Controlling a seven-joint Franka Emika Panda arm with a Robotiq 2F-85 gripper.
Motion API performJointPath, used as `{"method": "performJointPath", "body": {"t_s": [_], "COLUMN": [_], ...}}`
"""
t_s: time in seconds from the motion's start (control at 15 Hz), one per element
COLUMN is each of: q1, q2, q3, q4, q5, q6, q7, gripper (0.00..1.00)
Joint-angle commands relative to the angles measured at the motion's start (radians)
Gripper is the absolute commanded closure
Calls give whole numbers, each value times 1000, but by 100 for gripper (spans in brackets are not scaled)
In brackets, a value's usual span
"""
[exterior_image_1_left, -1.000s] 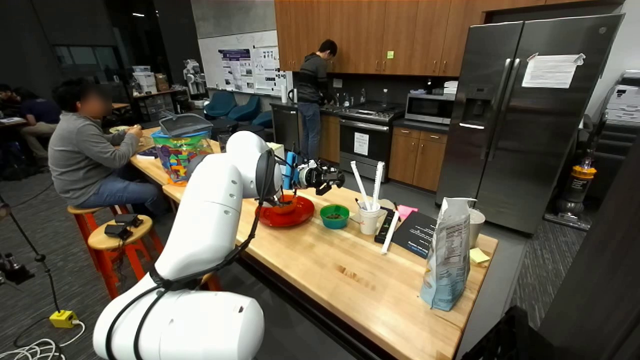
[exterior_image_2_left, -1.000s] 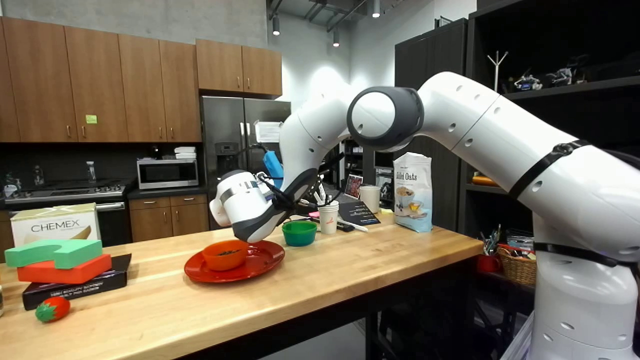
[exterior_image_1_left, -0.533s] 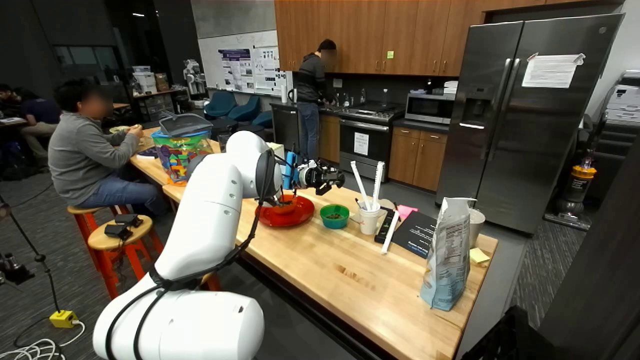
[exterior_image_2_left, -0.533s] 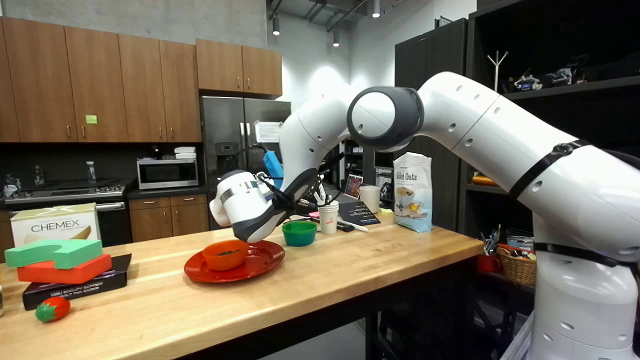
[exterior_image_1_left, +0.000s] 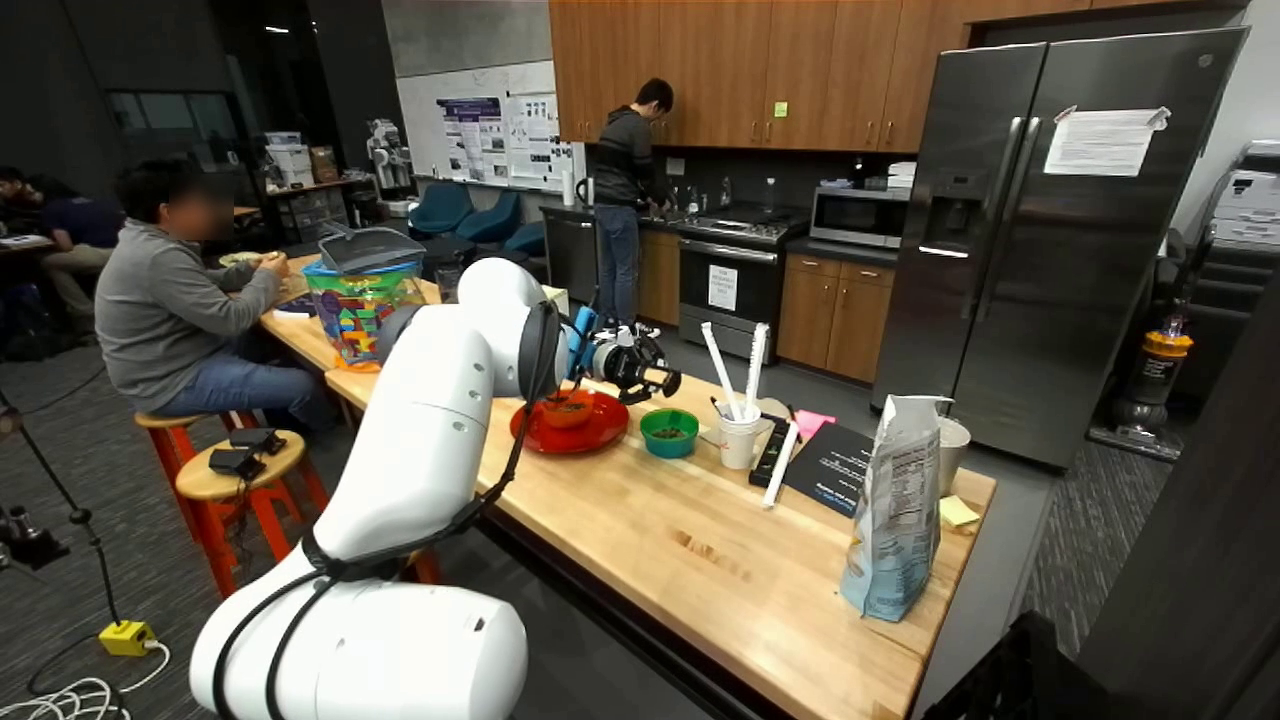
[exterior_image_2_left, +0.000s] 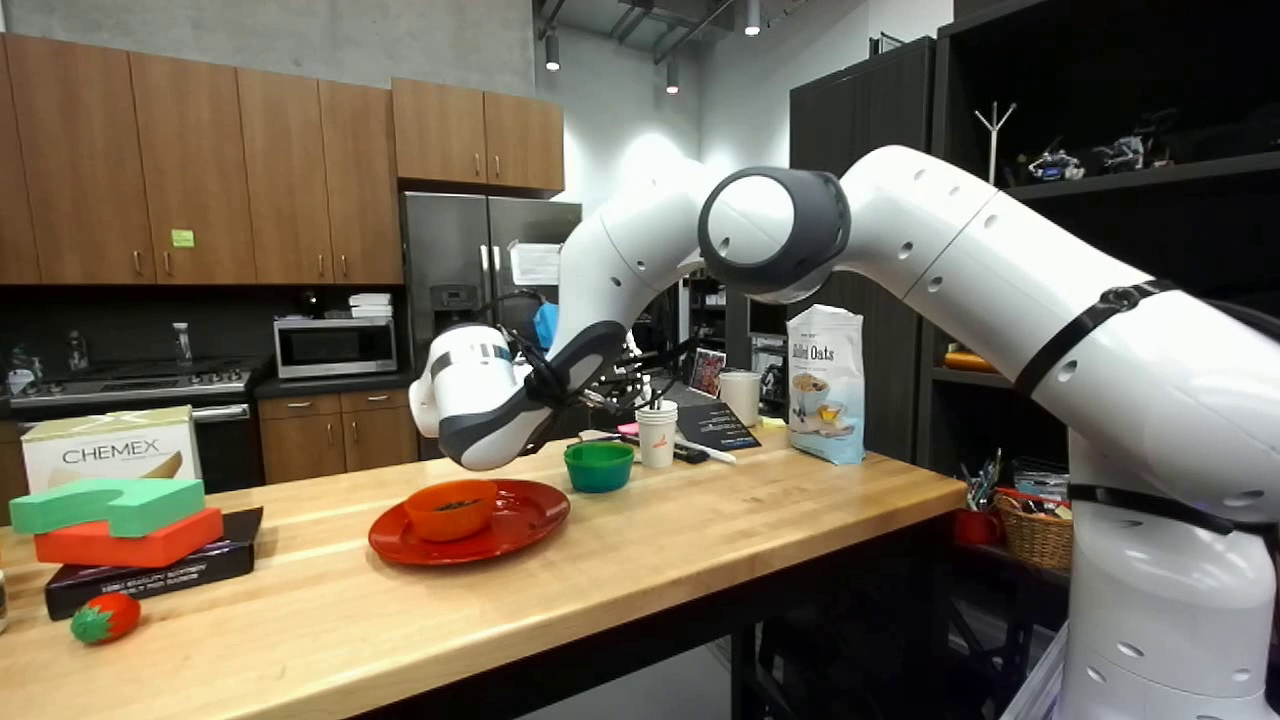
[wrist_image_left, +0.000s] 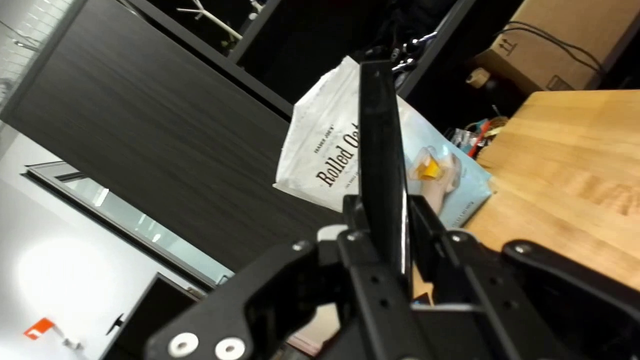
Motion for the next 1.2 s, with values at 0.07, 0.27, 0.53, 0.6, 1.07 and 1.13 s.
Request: {"method": "performJointPath", "body": {"t_s": [0.07, 0.27, 0.53, 0.6, 1.07, 1.13], "q1": [-43, -71, -104, -109, -112, -110], "q2": [-38, -71, -124, -140, -241, -253], "q3": [32, 24, 7, 3, -22, -25], "q4": [30, 26, 2, -4, -33, -36], "q5": [174, 268, 370, 388, 458, 458], "q6": [48, 98, 178, 193, 258, 257], "q7": [71, 108, 139, 141, 132, 129], "gripper": [94, 94, 94, 94, 94, 94]}}
